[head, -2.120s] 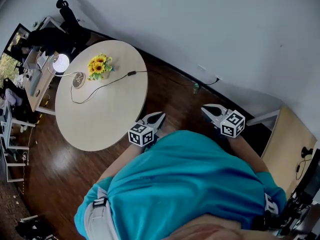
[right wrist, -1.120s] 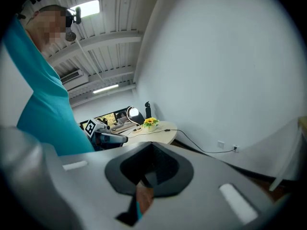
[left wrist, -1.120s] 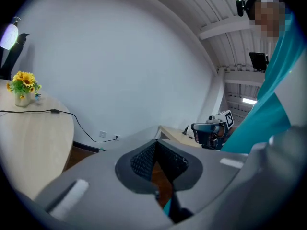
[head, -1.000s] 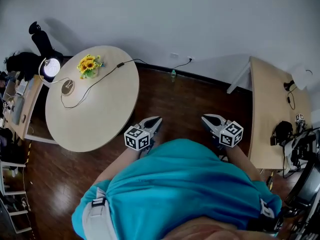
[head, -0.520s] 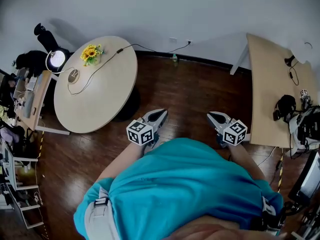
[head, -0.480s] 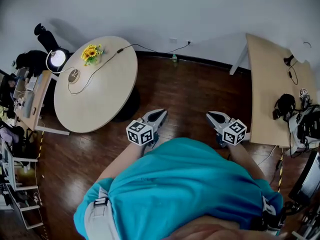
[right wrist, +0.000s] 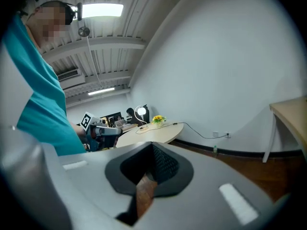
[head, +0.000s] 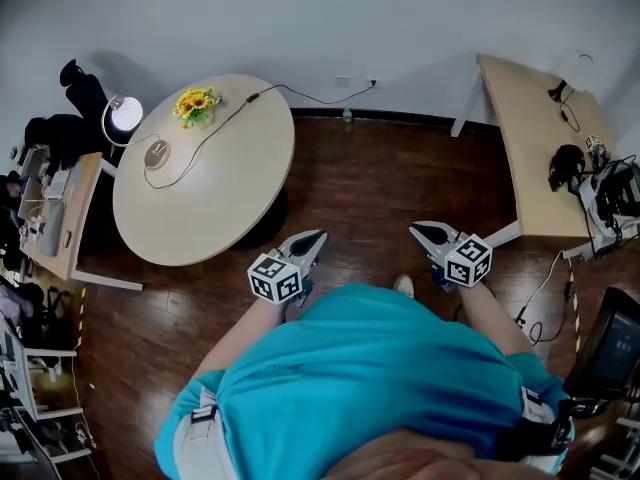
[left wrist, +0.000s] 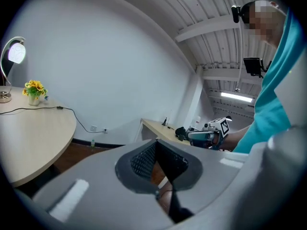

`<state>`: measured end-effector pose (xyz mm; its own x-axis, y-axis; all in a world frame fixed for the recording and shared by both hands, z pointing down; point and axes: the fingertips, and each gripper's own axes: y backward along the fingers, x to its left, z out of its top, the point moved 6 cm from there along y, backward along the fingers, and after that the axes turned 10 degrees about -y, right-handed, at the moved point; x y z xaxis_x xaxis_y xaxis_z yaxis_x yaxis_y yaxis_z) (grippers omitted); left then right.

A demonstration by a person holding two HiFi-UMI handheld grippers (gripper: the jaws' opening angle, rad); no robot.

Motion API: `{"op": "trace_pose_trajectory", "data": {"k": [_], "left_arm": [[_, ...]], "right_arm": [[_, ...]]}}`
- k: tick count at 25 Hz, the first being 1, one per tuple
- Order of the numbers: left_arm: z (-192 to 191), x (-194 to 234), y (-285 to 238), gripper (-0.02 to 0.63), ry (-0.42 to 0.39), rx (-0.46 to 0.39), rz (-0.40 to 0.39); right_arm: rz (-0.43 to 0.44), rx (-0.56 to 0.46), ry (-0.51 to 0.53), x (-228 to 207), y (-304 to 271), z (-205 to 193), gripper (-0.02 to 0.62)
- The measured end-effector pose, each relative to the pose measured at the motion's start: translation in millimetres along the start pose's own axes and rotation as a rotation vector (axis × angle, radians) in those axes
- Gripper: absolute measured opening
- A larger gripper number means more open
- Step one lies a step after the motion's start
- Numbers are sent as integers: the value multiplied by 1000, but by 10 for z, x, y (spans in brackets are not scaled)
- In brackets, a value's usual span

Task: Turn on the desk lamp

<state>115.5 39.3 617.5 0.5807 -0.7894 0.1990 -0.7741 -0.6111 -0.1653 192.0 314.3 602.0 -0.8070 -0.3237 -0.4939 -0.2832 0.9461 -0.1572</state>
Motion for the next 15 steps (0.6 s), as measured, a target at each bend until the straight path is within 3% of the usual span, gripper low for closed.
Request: {"op": "trace_pose_trajectory", "data": {"k": [7, 15], "left_arm": [[-171, -35, 1188, 20, 35, -1, 18], [-174, -865, 1484, 20, 22, -30, -48]], "right_arm": [[-72, -16, 6, 995, 76, -225, 2], [-114, -23, 21, 1727, 781, -609, 2]]}}
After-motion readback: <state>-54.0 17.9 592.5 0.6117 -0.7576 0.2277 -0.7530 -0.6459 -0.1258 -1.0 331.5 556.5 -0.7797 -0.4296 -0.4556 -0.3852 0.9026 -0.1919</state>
